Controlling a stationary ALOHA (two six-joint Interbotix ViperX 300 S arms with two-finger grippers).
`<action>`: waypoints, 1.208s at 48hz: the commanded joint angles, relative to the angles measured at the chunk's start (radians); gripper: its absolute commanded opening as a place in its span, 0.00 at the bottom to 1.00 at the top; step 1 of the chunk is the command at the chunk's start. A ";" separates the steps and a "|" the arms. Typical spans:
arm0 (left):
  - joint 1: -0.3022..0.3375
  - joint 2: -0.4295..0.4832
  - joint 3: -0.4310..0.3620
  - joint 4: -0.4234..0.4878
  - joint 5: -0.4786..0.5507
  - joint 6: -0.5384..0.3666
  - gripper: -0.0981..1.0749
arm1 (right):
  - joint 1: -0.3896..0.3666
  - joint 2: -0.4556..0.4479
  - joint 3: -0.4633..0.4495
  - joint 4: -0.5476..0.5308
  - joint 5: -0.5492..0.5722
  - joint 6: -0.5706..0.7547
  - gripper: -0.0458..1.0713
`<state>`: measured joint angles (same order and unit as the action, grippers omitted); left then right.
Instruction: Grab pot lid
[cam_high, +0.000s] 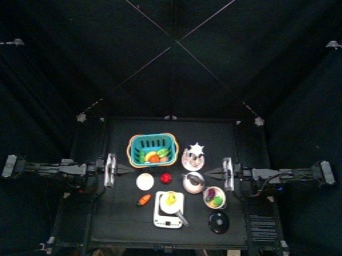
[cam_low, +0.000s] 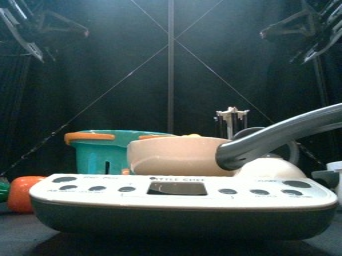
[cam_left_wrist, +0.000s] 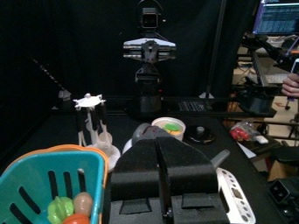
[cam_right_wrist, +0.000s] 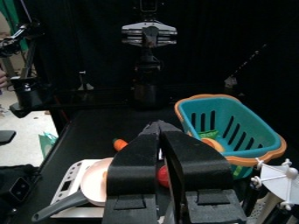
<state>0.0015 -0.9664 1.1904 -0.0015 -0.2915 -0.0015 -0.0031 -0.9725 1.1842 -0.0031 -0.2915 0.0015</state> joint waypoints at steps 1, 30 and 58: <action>-0.008 0.048 -0.008 -0.005 -0.015 -0.002 0.07 | 0.008 0.034 -0.014 0.002 -0.005 0.006 0.00; -0.114 0.337 -0.061 -0.009 -0.137 -0.002 0.05 | 0.341 0.212 -0.094 0.037 0.291 0.373 0.10; -0.137 0.365 -0.043 -0.155 -0.164 -0.003 0.05 | 0.644 0.380 -0.216 0.094 0.750 0.795 0.20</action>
<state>-0.1289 -0.6029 1.1582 -0.1381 -0.4464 -0.0046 0.6243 -0.6151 1.0293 0.1120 0.3804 0.7655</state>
